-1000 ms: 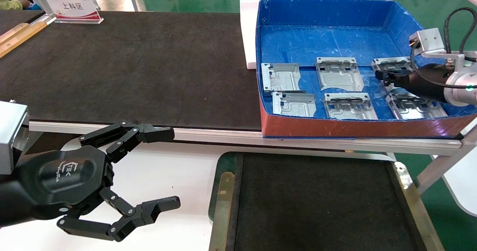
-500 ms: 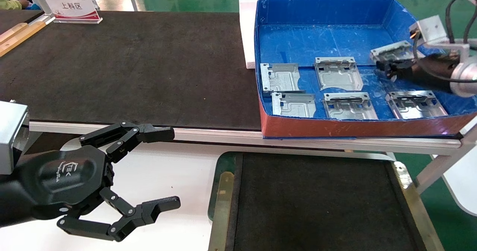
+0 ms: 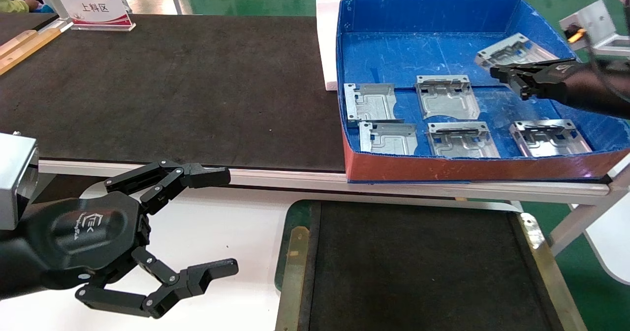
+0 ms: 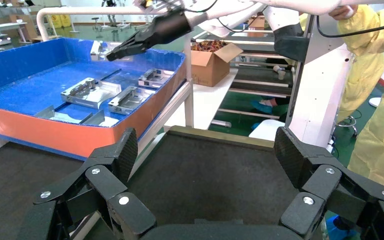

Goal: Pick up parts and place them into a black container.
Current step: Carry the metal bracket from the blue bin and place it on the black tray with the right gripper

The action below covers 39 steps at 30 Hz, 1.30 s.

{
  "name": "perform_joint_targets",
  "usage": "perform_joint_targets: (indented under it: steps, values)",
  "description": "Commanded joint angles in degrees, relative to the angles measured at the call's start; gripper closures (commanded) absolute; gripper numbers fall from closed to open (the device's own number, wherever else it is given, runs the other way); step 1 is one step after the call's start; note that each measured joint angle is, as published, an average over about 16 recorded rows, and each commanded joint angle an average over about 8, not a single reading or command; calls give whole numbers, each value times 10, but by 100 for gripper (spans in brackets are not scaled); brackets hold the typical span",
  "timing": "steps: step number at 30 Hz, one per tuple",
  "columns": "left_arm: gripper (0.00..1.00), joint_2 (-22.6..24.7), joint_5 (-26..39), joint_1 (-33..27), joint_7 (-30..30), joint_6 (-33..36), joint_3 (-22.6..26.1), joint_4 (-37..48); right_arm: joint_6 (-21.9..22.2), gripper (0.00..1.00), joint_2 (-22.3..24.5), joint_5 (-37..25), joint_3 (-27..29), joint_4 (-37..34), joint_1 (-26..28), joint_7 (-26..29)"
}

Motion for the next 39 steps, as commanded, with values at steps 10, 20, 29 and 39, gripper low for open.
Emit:
perform_joint_targets:
  steps: [10, 20, 29, 39]
  values:
    - [0, 0, 0, 0, 0, 0, 0, 0, -148, 100, 84, 91, 34, 220, -97, 43]
    - [0, 0, 0, 0, 0, 0, 0, 0, -156, 100, 131, 164, 48, 492, -231, 121]
    - [0, 0, 0, 0, 0, 0, 0, 0, -148, 100, 139, 174, 34, 596, -333, 100]
    - [0, 0, 0, 0, 0, 0, 0, 0, -171, 100, 97, 145, 13, 530, -409, -83]
